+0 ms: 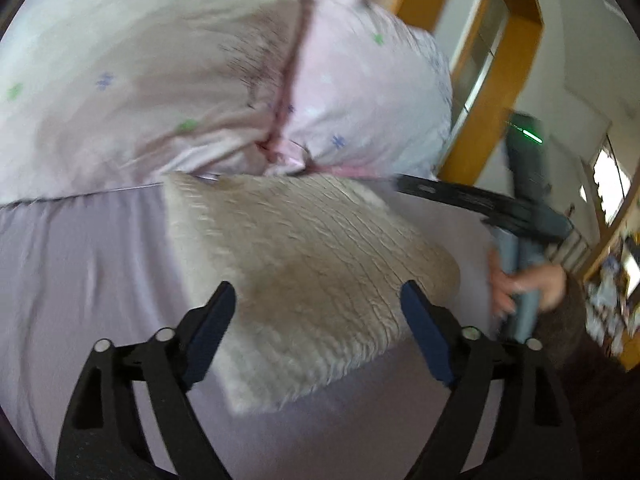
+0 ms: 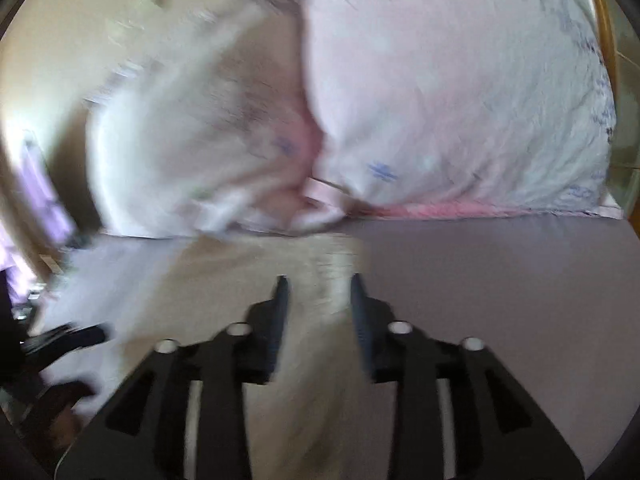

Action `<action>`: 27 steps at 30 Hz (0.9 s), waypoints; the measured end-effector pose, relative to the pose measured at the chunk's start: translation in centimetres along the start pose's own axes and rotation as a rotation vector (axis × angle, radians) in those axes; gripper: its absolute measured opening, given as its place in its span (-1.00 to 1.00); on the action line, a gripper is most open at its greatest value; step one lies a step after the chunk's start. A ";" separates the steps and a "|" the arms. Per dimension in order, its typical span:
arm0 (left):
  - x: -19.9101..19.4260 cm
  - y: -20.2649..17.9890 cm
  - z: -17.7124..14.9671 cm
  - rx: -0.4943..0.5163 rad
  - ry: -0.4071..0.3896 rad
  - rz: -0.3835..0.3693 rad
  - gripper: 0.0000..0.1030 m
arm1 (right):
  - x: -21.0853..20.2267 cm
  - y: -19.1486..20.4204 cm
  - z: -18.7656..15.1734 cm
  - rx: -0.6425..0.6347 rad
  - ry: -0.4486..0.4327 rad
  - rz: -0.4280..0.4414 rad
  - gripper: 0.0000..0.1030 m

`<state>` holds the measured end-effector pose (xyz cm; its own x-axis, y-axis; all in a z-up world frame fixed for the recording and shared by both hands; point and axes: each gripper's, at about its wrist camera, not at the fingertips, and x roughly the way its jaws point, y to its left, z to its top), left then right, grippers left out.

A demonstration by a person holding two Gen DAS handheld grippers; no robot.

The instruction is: Fold small clothes

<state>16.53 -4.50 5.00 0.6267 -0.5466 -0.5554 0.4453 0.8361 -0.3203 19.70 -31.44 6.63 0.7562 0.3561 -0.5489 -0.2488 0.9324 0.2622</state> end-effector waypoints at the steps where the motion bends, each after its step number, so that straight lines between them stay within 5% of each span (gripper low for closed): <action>1: -0.6 0.2 -0.3 -0.014 -0.005 0.011 0.73 | -0.4 1.1 -0.3 -0.019 0.004 0.036 -0.28; 3: -1.4 0.6 -0.9 -0.043 -0.002 0.045 0.84 | -0.4 2.9 -1.8 -0.074 0.064 0.062 -0.28; 6: -1.5 0.8 -2.0 -0.077 0.036 0.069 0.88 | 3.4 3.7 -4.7 -0.112 0.242 -0.059 -0.28; 11: -0.8 0.3 -3.4 -0.078 0.121 0.273 0.96 | 1.4 4.8 -4.1 -0.099 0.177 -0.055 -0.23; 13: -0.7 0.4 -4.1 -0.086 0.154 0.350 0.96 | -1.4 5.0 -4.5 -0.077 0.107 -0.023 0.45; 14: -0.6 0.4 -4.4 -0.092 0.164 0.355 0.96 | -2.2 5.1 -4.9 -0.070 0.080 -0.022 0.94; 17: -0.1 0.7 -5.0 -0.115 0.204 0.340 0.96 | -4.4 5.3 -6.5 -0.070 0.053 -0.038 0.97; 23: 1.6 0.3 -5.8 -0.068 0.266 0.391 0.96 | -1.5 6.0 -9.9 -0.093 0.183 -0.215 0.97; 27: 2.3 -0.6 -6.3 -0.013 0.283 0.438 0.97 | 0.9 6.4 -10.8 -0.102 0.255 -0.247 0.97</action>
<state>13.69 -5.97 -0.95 0.5541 -0.1126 -0.8248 0.1711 0.9851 -0.0196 12.26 -24.48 -0.80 0.6290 0.1116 -0.7694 -0.1468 0.9889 0.0234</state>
